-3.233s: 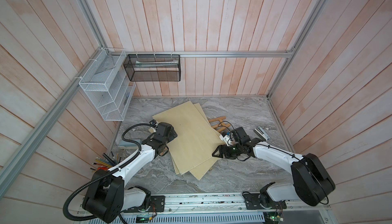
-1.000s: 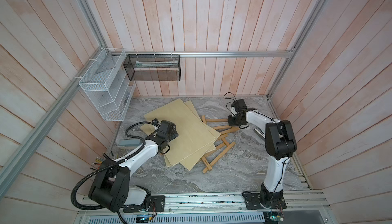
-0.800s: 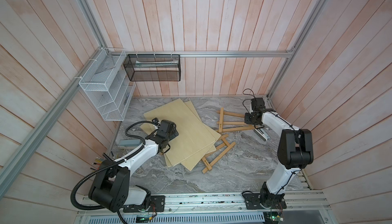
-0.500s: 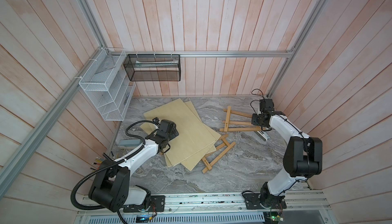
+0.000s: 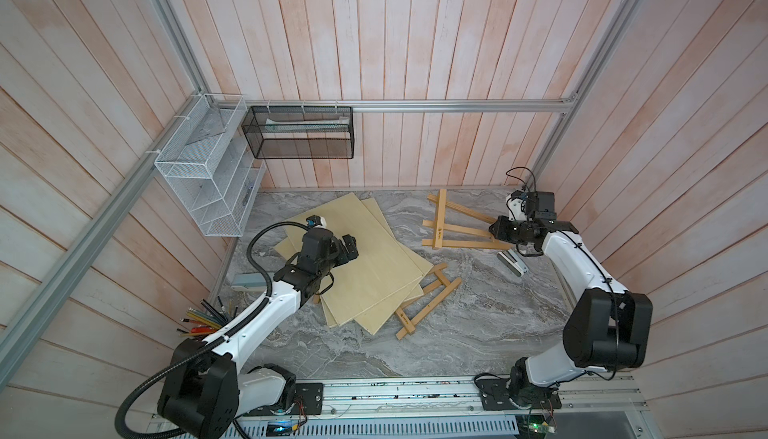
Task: Assemble the easel
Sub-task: Unfold the easel.
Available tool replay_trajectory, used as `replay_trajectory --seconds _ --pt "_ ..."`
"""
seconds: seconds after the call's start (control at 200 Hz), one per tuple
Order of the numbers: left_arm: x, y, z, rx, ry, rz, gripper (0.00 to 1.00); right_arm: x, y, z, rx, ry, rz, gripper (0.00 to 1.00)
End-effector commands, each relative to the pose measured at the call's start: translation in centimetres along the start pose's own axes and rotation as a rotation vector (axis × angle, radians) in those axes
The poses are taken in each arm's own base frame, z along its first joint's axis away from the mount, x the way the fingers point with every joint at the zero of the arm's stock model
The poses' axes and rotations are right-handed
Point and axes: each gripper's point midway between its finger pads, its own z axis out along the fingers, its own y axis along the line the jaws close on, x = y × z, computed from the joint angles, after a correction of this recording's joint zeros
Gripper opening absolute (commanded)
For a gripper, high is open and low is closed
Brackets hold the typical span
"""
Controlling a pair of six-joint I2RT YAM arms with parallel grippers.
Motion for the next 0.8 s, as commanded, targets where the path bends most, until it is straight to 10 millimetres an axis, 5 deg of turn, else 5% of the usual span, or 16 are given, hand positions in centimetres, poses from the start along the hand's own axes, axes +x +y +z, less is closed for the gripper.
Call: replay_trajectory --seconds 0.0,0.195,0.4,0.585,0.795 --pt "-0.9 -5.8 -1.5 0.285 0.009 0.142 1.00 -0.6 4.7 -2.3 -0.243 -0.057 -0.034 0.00" --pt "0.5 -12.2 -3.1 0.662 0.145 0.114 1.00 0.8 9.0 -3.0 -0.391 -0.053 -0.105 0.00" --pt "1.1 -15.3 -3.8 0.817 0.168 0.141 1.00 2.2 12.3 -3.0 -0.471 -0.015 -0.153 0.00" --pt "1.6 -14.8 -1.9 0.762 0.175 0.118 1.00 2.8 13.5 -3.0 -0.514 0.009 -0.165 0.00" --pt "1.9 -13.3 1.0 0.668 0.162 0.099 1.00 2.3 15.4 -5.5 -0.616 -0.011 -0.192 0.00"
